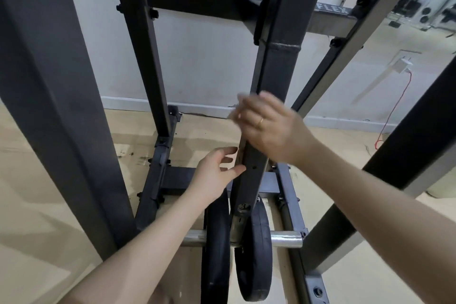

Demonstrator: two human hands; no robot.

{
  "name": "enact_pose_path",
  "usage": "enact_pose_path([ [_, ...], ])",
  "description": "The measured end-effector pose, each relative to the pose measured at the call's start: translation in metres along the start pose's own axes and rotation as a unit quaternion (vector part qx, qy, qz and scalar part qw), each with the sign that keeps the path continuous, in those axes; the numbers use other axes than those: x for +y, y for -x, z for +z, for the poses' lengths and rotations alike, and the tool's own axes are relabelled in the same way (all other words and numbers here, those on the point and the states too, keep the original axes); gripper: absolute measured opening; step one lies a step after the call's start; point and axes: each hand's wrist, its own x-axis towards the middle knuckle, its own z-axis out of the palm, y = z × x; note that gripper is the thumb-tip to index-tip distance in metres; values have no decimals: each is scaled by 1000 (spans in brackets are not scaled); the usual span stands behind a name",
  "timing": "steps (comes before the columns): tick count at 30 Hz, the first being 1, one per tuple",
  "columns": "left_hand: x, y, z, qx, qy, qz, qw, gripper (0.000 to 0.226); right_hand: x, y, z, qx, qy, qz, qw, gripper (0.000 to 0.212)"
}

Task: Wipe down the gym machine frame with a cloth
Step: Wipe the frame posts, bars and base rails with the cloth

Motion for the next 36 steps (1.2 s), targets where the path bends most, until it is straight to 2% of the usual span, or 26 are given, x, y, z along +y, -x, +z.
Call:
enact_pose_path([
  [3, 9, 0, 1, 20, 27, 67, 997, 69, 23, -19, -1, 66, 46, 133, 988, 31],
  [6, 28, -11, 5, 20, 40, 114, 992, 70, -5, -22, 1, 81, -49, 290, 952, 40],
  [9, 36, -20, 8, 18, 32, 148, 988, 70, -41, -13, 1, 50, -154, 406, 899, 49],
  [11, 39, -19, 6, 16, 23, 157, 987, 73, -65, 1, -2, 4, -175, 447, 877, 55],
  [14, 37, -17, 2, 6, 19, 156, 988, 71, -67, -2, -6, 6, -202, 467, 861, 61],
  [19, 33, -23, 5, 14, 19, 127, 992, 66, -23, -46, -6, 133, -262, 508, 810, 62],
  [22, 34, -20, 5, 9, 17, 126, 992, 66, -56, -25, -4, 110, -263, 516, 808, 66],
  [25, 34, -20, 5, 3, 13, 125, 992, 65, -75, -4, -4, 86, -318, 535, 778, 61],
  [29, 34, -19, 6, 3, 21, 111, 994, 69, -4, -30, -3, 132, -342, 567, 738, 53],
  [31, 36, -17, 7, 10, 28, 95, 995, 70, 9, -35, -9, 139, -428, 574, 684, 48],
  [33, 38, -15, 9, 17, 21, 92, 995, 70, -10, -15, -14, 125, -553, 540, 622, 55],
  [35, 39, -14, 10, 22, 12, 100, 995, 69, -44, 20, -9, 61, -670, 484, 560, 79],
  [36, 39, -13, 10, 24, 10, 104, 994, 69, -54, 34, -6, 13, -695, 455, 557, 88],
])
